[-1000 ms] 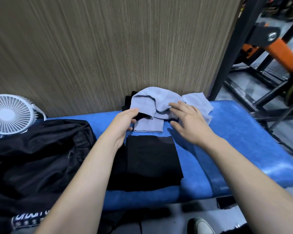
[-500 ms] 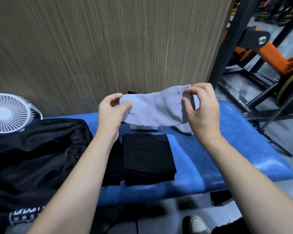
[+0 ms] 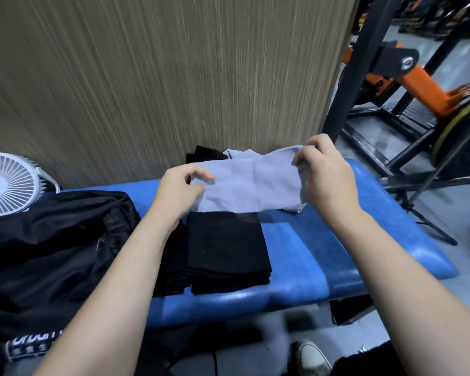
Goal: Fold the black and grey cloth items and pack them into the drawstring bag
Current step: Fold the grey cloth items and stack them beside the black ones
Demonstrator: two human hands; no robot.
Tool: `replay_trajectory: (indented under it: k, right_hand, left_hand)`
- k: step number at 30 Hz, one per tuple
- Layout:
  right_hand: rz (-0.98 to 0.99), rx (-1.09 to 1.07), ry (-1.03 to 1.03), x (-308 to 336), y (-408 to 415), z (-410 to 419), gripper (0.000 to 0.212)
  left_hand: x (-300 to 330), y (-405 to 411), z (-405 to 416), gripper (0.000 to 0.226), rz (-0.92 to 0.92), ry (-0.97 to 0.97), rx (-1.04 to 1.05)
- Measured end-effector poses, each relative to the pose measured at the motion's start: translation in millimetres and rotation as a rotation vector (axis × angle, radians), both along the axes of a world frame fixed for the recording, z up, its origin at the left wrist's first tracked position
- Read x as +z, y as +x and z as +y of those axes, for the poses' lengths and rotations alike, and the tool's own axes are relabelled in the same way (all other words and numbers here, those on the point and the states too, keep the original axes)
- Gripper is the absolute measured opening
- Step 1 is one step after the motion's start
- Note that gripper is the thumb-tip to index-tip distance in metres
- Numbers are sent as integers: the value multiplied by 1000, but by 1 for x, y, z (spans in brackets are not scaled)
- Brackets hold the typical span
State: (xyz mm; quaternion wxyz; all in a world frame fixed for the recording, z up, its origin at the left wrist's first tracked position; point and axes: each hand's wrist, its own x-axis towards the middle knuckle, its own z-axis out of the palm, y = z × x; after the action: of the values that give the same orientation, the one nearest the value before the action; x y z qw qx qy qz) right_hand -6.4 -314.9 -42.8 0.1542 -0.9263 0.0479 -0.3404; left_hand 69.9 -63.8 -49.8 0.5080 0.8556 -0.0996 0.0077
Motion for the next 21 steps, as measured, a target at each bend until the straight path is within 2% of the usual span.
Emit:
replay_trajectory:
  k: [3, 9, 13, 16, 18, 21]
  right_hand:
    - [14, -43, -73, 4, -9, -10, 24]
    - [-97, 33, 284, 16, -21, -36, 18]
    - [55, -15, 331, 22, -45, -61, 24]
    - [186, -60, 372, 15, -66, -82, 26]
    - [290, -97, 401, 9, -76, -99, 29]
    - [463, -181, 406, 0, -90, -121, 32]
  left_hand:
    - [15, -9, -8, 38, -92, 43, -15]
    - [47, -27, -28, 30, -294, -60, -80]
    - [54, -42, -50, 29, -304, -49, -151]
    - [46, -54, -70, 27, -182, -3, -225]
    - [35, -66, -84, 29, -107, 109, -308]
    - [12, -83, -107, 39, -96, 309, -419]
